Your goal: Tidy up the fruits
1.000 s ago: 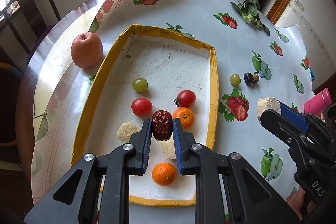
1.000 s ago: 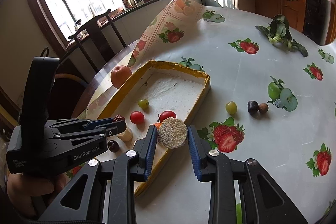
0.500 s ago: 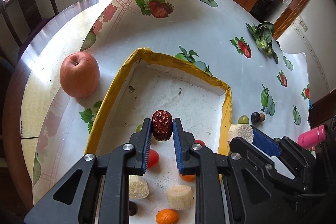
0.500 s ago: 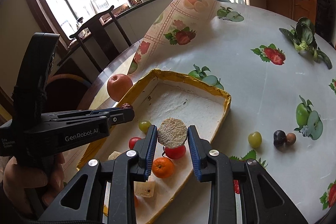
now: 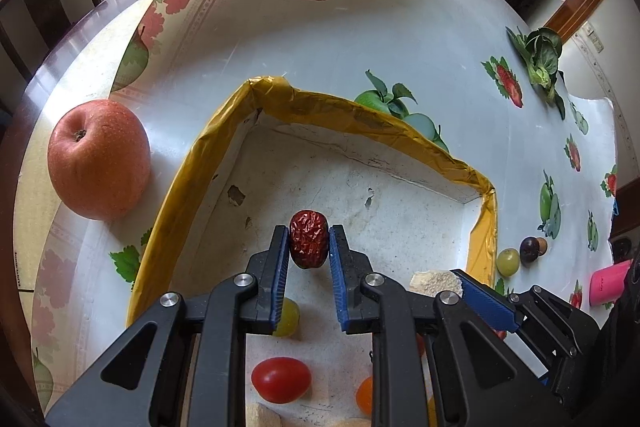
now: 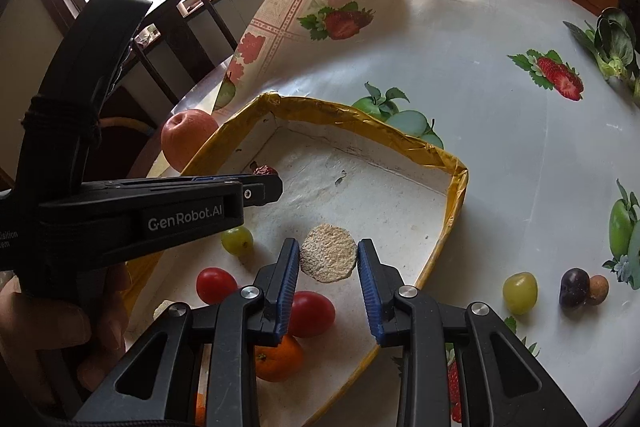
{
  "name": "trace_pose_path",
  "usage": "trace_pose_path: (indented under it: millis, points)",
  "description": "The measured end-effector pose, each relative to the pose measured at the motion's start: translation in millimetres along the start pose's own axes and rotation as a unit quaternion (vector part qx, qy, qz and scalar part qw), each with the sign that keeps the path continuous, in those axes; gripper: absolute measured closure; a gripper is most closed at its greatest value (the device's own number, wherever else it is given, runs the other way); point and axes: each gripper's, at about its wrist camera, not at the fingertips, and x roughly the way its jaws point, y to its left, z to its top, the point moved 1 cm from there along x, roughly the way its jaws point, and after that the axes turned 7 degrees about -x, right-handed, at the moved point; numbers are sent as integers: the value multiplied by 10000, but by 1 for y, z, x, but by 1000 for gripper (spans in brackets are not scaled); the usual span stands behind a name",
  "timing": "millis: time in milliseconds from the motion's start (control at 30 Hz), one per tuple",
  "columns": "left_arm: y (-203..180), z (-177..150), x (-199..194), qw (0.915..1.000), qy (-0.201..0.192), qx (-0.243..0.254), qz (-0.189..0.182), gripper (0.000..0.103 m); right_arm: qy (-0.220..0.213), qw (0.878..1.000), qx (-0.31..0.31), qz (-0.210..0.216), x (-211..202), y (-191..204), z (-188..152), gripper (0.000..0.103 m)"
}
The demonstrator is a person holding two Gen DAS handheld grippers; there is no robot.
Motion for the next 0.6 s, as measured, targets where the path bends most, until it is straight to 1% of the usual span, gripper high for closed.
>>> trace_pose_path:
  millis: [133, 333, 367, 400, 433, 467, 500, 600]
  points:
    - [2, -2, 10, 9999, 87, -35, 43, 86, 95, 9999, -81, -11, 12, 1, -1, 72]
    - [-3, -4, 10, 9999, 40, -7, 116, 85, 115, 9993, -335, -117, 17, 5, 0, 71]
    - [-2, -4, 10, 9999, 44, -28, 131, 83, 126, 9993, -343, -113, 17, 5, 0, 71]
    - [-1, -5, 8, 9999, 41, -53, 141, 78, 130, 9993, -338, -104, 16, 5, 0, 70]
    - [1, -5, 6, 9999, 24, -79, 148, 75, 114, 9994, -317, -102, 15, 5, 1, 66]
    - [2, -6, 3, 9998, -9, -103, 145, 68, 88, 9995, -292, -105, 12, 4, 1, 63]
    - [3, -6, 0, 9998, -41, -115, 138, 65, 49, 9996, -275, -105, 9, 3, 1, 59]
    - [0, -7, -11, 9998, -132, -70, 144, 65, -27, 9997, -247, -83, -2, 2, 2, 59]
